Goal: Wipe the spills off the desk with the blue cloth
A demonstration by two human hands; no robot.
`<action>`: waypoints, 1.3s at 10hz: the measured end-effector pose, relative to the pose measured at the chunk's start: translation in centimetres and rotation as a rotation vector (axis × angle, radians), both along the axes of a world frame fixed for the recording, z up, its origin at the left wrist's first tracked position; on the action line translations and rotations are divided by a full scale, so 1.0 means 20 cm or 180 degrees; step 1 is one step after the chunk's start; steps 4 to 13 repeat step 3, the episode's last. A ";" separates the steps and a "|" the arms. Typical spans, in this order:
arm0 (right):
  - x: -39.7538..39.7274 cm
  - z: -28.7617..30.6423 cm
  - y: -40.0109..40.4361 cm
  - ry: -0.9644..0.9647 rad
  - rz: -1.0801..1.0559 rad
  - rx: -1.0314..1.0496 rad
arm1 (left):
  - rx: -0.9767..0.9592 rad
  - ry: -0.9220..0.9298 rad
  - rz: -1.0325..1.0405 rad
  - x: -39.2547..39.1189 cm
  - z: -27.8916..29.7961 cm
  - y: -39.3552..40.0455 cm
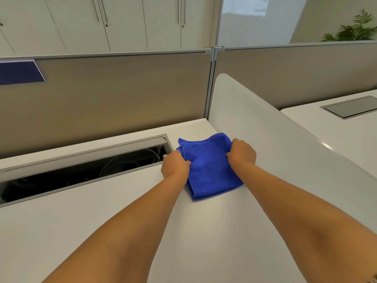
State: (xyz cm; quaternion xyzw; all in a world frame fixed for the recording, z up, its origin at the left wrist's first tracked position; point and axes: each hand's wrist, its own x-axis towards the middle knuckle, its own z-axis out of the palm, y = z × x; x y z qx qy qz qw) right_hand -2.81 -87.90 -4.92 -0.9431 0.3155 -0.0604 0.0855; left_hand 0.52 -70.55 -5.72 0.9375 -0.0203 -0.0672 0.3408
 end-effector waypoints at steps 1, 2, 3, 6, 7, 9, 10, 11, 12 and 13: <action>-0.01 0.02 0.04 -0.0002 0.0001 -0.0250 | 0.0087 -0.0193 0.0020 -0.03 0.02 0.02; -0.03 0.04 0.09 -0.0055 0.0155 -0.0594 | 0.0233 -0.0424 -0.0013 -0.06 0.06 0.07; -0.07 0.08 0.14 -0.0072 0.0237 -0.0407 | 0.0277 -0.0547 -0.0127 -0.11 0.11 0.13; -0.07 0.08 0.14 -0.0072 0.0237 -0.0407 | 0.0277 -0.0547 -0.0127 -0.11 0.11 0.13; -0.07 0.08 0.14 -0.0072 0.0237 -0.0407 | 0.0277 -0.0547 -0.0127 -0.11 0.11 0.13; -0.07 0.08 0.14 -0.0072 0.0237 -0.0407 | 0.0277 -0.0547 -0.0127 -0.11 0.11 0.13; -0.07 0.08 0.14 -0.0072 0.0237 -0.0407 | 0.0277 -0.0547 -0.0127 -0.11 0.11 0.13; -0.07 0.08 0.14 -0.0072 0.0237 -0.0407 | 0.0277 -0.0547 -0.0127 -0.11 0.11 0.13; -0.07 0.08 0.14 -0.0072 0.0237 -0.0407 | 0.0277 -0.0547 -0.0127 -0.11 0.11 0.13; -0.07 0.08 0.14 -0.0072 0.0237 -0.0407 | 0.0277 -0.0547 -0.0127 -0.11 0.11 0.13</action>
